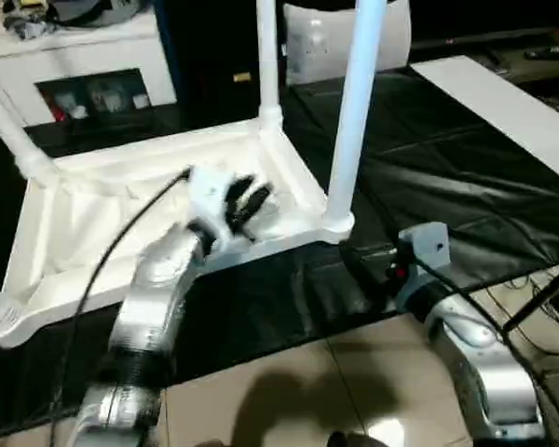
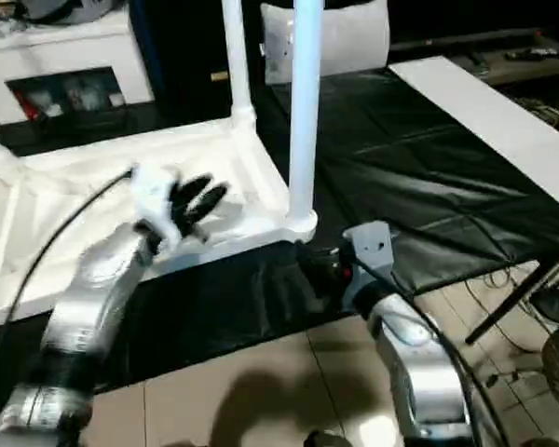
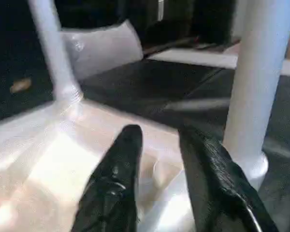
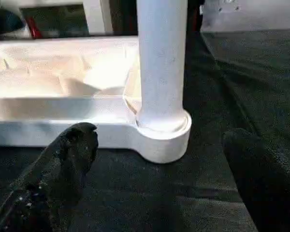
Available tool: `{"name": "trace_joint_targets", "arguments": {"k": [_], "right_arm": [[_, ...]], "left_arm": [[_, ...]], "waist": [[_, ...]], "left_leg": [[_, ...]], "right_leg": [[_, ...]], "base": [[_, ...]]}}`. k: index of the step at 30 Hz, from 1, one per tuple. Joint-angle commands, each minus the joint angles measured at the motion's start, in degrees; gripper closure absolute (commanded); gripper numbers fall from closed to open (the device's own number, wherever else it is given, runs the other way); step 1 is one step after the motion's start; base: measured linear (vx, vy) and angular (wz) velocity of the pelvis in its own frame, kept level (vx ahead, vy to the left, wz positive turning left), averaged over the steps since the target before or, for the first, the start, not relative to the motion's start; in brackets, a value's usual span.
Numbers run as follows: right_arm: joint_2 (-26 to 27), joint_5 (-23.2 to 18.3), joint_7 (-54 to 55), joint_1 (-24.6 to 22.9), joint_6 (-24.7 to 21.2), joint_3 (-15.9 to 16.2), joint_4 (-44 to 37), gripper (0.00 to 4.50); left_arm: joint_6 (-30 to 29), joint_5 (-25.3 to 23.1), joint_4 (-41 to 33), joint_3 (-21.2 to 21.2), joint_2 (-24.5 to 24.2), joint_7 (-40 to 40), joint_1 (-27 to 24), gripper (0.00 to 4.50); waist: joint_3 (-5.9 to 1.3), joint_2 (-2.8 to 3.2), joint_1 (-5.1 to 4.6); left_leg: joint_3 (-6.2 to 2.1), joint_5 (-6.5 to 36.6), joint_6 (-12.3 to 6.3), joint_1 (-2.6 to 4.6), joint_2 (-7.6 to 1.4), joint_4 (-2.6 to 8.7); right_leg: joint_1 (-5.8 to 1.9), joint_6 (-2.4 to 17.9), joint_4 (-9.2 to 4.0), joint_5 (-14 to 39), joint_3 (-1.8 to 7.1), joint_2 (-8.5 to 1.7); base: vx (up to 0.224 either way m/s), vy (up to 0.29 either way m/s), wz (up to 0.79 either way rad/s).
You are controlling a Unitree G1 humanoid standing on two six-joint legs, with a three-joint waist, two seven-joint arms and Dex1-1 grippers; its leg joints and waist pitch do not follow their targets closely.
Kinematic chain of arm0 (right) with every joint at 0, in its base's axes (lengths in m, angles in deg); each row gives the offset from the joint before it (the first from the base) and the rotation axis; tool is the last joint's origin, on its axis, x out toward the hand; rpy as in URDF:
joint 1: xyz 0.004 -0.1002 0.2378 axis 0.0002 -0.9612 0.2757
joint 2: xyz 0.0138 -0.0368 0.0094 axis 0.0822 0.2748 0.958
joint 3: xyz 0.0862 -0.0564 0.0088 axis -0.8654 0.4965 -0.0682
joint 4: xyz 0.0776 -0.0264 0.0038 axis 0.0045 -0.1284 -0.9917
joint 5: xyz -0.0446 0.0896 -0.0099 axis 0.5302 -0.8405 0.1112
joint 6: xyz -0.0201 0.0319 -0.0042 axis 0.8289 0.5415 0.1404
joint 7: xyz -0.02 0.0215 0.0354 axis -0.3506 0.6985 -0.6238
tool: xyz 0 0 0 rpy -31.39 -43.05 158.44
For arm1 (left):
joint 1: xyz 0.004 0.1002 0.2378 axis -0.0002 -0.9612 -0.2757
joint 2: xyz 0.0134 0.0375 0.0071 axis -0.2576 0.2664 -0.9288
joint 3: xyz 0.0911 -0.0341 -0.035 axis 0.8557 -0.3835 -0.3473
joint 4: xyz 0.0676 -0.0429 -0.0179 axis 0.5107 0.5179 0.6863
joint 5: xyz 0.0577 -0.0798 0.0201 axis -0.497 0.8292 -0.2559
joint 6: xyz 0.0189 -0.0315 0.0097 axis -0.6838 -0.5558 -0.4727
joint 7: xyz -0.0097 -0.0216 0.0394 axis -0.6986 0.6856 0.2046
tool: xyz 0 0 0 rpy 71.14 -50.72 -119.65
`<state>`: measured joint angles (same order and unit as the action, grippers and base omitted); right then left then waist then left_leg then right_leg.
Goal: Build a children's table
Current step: Rotate leg to tighten
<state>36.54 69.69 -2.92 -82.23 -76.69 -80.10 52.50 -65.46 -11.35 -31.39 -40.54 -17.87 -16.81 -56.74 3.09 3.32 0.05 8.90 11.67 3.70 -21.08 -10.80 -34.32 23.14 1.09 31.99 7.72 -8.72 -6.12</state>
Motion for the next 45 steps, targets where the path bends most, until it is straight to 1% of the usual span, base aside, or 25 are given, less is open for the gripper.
{"name": "trace_joint_targets", "arguments": {"k": [1, 7, 14, 15, 16, 17, 19, 21, 24, 28, 29, 30, 32, 33, 34, 36, 37, 38, 39, 40, 41, 42, 43, 44, 45], "right_arm": [[-0.4, 0.0, -0.2, -1.1, 1.0, 0.2, -1.2, 0.0], [-0.9, 0.7, -0.9, -1.8, 2.3, 1.1, -1.0, 0.0], [-2.1, -0.2, -2.9, -1.9, 2.8, 2.3, -0.9, 0.0], [-2.4, -0.4, -3.5, -1.9, 3.0, 2.5, -0.8, 0.0], [-2.5, -0.9, -4.1, -1.9, 2.8, 2.6, -0.9, 0.0], [-2.5, -1.2, -4.5, -1.9, 2.7, 2.7, -0.9, 0.0], [-3.4, -0.5, -5.5, -1.8, 3.3, 3.7, -0.7, 0.0], [-3.7, -0.2, -6.0, -1.8, 3.7, 4.1, -0.5, 0.0], [-4.0, -1.0, -6.9, -1.7, 3.7, 4.3, -0.5, 0.0], [-4.9, -1.3, -7.9, -2.0, 4.6, 3.9, -0.6, 0.0], [-4.9, -1.5, -7.8, -2.1, 4.7, 3.6, -0.6, 0.0], [-5.0, -1.6, -7.5, -2.2, 4.7, 3.1, -0.2, 0.0], [-5.1, -1.7, -7.0, -2.1, 4.9, 2.5, 0.4, 0.0], [-5.3, -1.9, -7.1, -2.1, 5.0, 2.3, 0.5, 0.0], [-5.3, -2.0, -7.2, -2.0, 5.1, 2.1, 0.6, 0.0], [-5.4, -2.0, -7.3, -2.0, 5.1, 2.1, 0.6, 0.0], [-5.6, -2.0, -7.6, -2.0, 5.3, 2.2, 0.5, 0.0], [-6.1, -1.9, -8.3, -1.9, 5.7, 2.5, 0.4, 0.0], [-6.9, -1.5, -8.7, -1.7, 5.4, 3.0, 0.0, 0.0], [-6.9, -1.5, -8.7, -1.7, 5.4, 3.0, 0.0, 0.0], [-7.2, -2.0, -9.9, -1.9, 5.4, 3.6, -0.4, 0.0], [-7.2, -2.0, -9.9, -1.9, 5.4, 3.6, -0.4, 0.0], [-7.4, -2.8, -11.5, -2.3, 5.7, 4.3, -0.7, 0.0], [-7.3, -3.5, -12.4, -2.5, 5.6, 4.6, -0.9, 0.0], [-7.3, -4.6, -13.4, -3.0, 4.9, 4.8, -1.4, 0.0]], "left_arm": [[-0.7, -0.7, -4.2, -1.4, 0.6, 3.2, -4.2, 3.05], [-4.9, -0.2, -12.2, -2.6, 2.1, 8.0, -13.2, 3.05], [-3.5, -1.7, -16.7, -2.4, 3.0, 11.1, -17.5, 3.05], [-3.3, -1.8, -17.5, -2.3, 3.3, 11.3, -18.1, 3.05], [-3.3, -2.0, -18.0, -2.1, 3.4, 11.5, -18.4, 3.05], [-3.5, -2.0, -18.3, -1.9, 3.4, 11.7, -18.6, 3.05], [-4.0, -2.1, -19.2, -1.7, 3.1, 12.2, -18.9, 3.05], [-4.2, -2.1, -19.5, -1.6, 3.0, 12.5, -19.0, 3.05], [-4.4, -2.0, -20.0, -1.6, 2.9, 12.7, -19.2, 3.05], [-4.8, -1.2, -20.4, -1.7, 2.9, 12.5, -19.2, 3.05], [-4.8, -1.2, -20.4, -1.7, 2.8, 12.5, -19.2, 3.05], [-5.0, -1.2, -20.6, -1.6, 2.8, 12.5, -19.2, 3.05], [-5.3, -1.2, -20.7, -1.4, 2.6, 12.7, -19.2, 3.05], [-5.3, -1.2, -20.6, -1.4, 2.5, 12.8, -19.2, 3.05], [-5.3, -1.3, -20.6, -1.3, 2.5, 12.9, -19.2, 3.05], [-5.3, -1.3, -20.6, -1.3, 2.5, 12.9, -19.2, 3.05], [-5.3, -1.3, -20.6, -1.3, 2.4, 12.9, -19.2, 3.05], [-5.3, -1.4, -20.6, -1.2, 2.3, 12.8, -19.3, 3.05], [-5.3, -1.5, -20.6, -1.2, 2.1, 12.8, -19.4, 3.05], [-5.3, -1.5, -20.6, -1.2, 2.1, 12.8, -19.4, 3.05], [-5.3, -1.4, -20.7, -1.3, 2.2, 12.9, -19.5, 3.05], [-5.3, -1.4, -20.7, -1.3, 2.2, 12.9, -19.5, 3.05], [-5.5, -1.2, -20.9, -1.4, 2.3, 13.3, -19.7, 3.05], [-5.3, -0.9, -21.1, -1.4, 2.4, 13.2, -19.9, 3.05], [-5.2, -0.7, -21.5, -1.4, 2.5, 13.2, -20.2, 3.05]], "waist": [[-3.46, -0.58, -0.08], [-2.79, -0.72, -0.36], [-3.13, -0.58, -1.32], [-3.03, -1.15, -0.91], [-3.25, -0.42, -0.97], [-3.05, -0.97, -0.95], [-3.04, -0.18, -0.98], [-2.41, -0.08, -1.13], [-1.65, -0.1, -1.01], [-1.13, -0.13, -1.36], [-1.53, 0.3, -2.01], [-0.9, 1.01, -2.61], [-0.68, 0.59, -2.92], [-1.29, 0.11, -3.07], [-2.22, -0.33, -2.62], [-2.85, -0.51, -1.84], [-3.62, -0.76, -1.77], [-4.38, -0.36, -1.79], [-4.93, -0.11, -1.37], [-4.82, 0.04, -1.88], [-4.79, 0.35, -2.55], [-4.61, 1.1, -3.06], [-5.46, 2.04, -7.18], [-5.46, 2.04, -7.18], [-4.04, 0.53, -6.11]], "left_leg": [[-0.37, 15.6, -3.76, -0.26, -2.11, 4.33], [-0.61, 20.7, -2.82, 0.47, -1.5, 4.04], [-1.2, 21.5, -2.62, -0.13, -1.91, 4.61], [-2.58, 20.5, -3.91, -2.19, -1.64, 5.16], [-2.85, 19.8, -4.68, -2.29, -1.97, 5.34], [-4.26, 19.6, -6.61, -3.85, -1.19, 5.41], [-5.55, 18.1, -8.24, -3.73, -0.21, 4.79], [-6.02, 24.1, -5.21, -3.9, 0.09, 4.81], [-6.18, 33.3, -0.8, -2.64, 0.68, 4.73], [-5.24, 33.7, -1.72, -2.72, 0.86, 3.91], [-5.26, 39.0, 0.46, 5.0, -1.81, 3.31], [-5.91, 45.4, 1.25, 4.39, -2.8, 6.07], [-5.9, 46.7, 0.7, 4.59, -2.66, 7.17], [-4.52, 41.6, -0.37, 4.0, -1.37, 6.34], [-2.8, 29.8, -3.06, 1.16, -0.01, 5.33], [-1.44, 18.4, -6.18, 0.13, 0.72, 3.96], [-1.21, 9.7, -9.27, -1.34, 1.31, 2.87], [-1.25, 3.8, -11.78, -0.94, 1.64, 2.46], [-1.95, -2.6, -18.51, -3.49, 3.3, 0.86], [-2.62, -5.6, -21.01, -3.02, 3.25, 0.77], [-4.75, -12.4, -27.11, -0.88, 4.25, 0.6], [-6.1, -14.8, -29.74, 1.48, 4.5, 0.9], [-17.98, -25.3, -43.54, 14.29, -1.42, 1.71], [-17.98, -25.3, -43.54, 14.29, -1.42, 1.71], [-15.27, -24.3, -34.48, 11.46, -6.79, 2.23]], "right_leg": [[-3.07, 3.9, -4.93, 27.0, 2.89, -2.61], [-2.08, -0.5, -6.59, 36.2, 2.08, -2.3], [-2.97, -0.2, -6.15, 31.3, 2.37, -2.37], [-4.54, 1.6, -4.55, 28.4, 1.57, -3.35], [-4.67, 2.2, -4.73, 27.1, 1.49, -3.36], [-5.56, 3.5, -3.91, 24.7, 0.35, -4.04], [-5.85, 5.1, -3.86, 23.0, -0.78, -4.17], [-6.86, 3.5, -4.16, 30.4, -1.39, -4.9], [-7.45, 1.0, -5.26, 42.4, -2.05, -5.3], [-9.45, 1.1, -6.01, 48.6, -2.62, -5.07], [-4.73, 3.2, -6.17, 41.8, -0.78, -2.6], [-5.84, 3.9, -3.76, 33.7, -0.13, -0.52], [-6.26, 5.2, -2.69, 28.6, 1.63, -0.25], [-7.44, 7.3, -3.72, 28.7, 2.99, -1.08], [-10.68, 8.6, -4.55, 28.6, 4.46, -1.79], [-11.93, 9.1, -5.31, 27.8, 5.45, -2.44], [-13.4, 8.6, -5.09, 25.0, 5.45, -2.08], [-13.44, 8.0, -4.64, 20.2, 4.87, -1.2], [-15.63, 4.6, -5.01, 14.0, 2.98, -1.85], [-15.06, 3.3, -4.81, 11.7, 2.02, -1.26], [-14.33, 0.4, -3.8, 7.6, -0.57, 1.65], [-13.42, -0.9, -3.01, 7.5, -1.28, 2.97], [-0.79, -5.4, 7.06, 22.8, 0.14, 5.06], [-0.79, -5.4, 7.06, 22.8, 0.14, 5.06], [2.55, -5.6, 10.74, 15.8, 6.3, 0.25]], "base": [[0.0, 0.0, 0.0], [0.0, 0.0, 0.0], [0.0, 0.0, 0.0], [0.0, 0.0, 0.0], [0.0, 0.0, 0.0], [0.0, 0.0, 0.0], [0.013, -0.026, 0.45], [0.032, -0.052, 0.61], [0.032, -0.039, 0.43], [0.062, -0.021, 0.57], [0.125, 0.009, 0.47], [0.094, 0.007, 0.19], [0.078, 0.018, -0.09], [0.12, 0.019, -0.12], [0.132, 0.012, -0.08], [0.141, 0.015, -0.06], [0.164, 0.019, 0.0], [0.259, 0.027, 0.12], [0.181, 0.016, 0.11], [0.183, 0.03, 0.35], [0.089, 0.023, 0.23], [0.225, 0.037, 0.55], [0.241, -0.05, 0.48], [0.241, -0.05, 0.48], [0.105, -0.148, 0.23]]}}
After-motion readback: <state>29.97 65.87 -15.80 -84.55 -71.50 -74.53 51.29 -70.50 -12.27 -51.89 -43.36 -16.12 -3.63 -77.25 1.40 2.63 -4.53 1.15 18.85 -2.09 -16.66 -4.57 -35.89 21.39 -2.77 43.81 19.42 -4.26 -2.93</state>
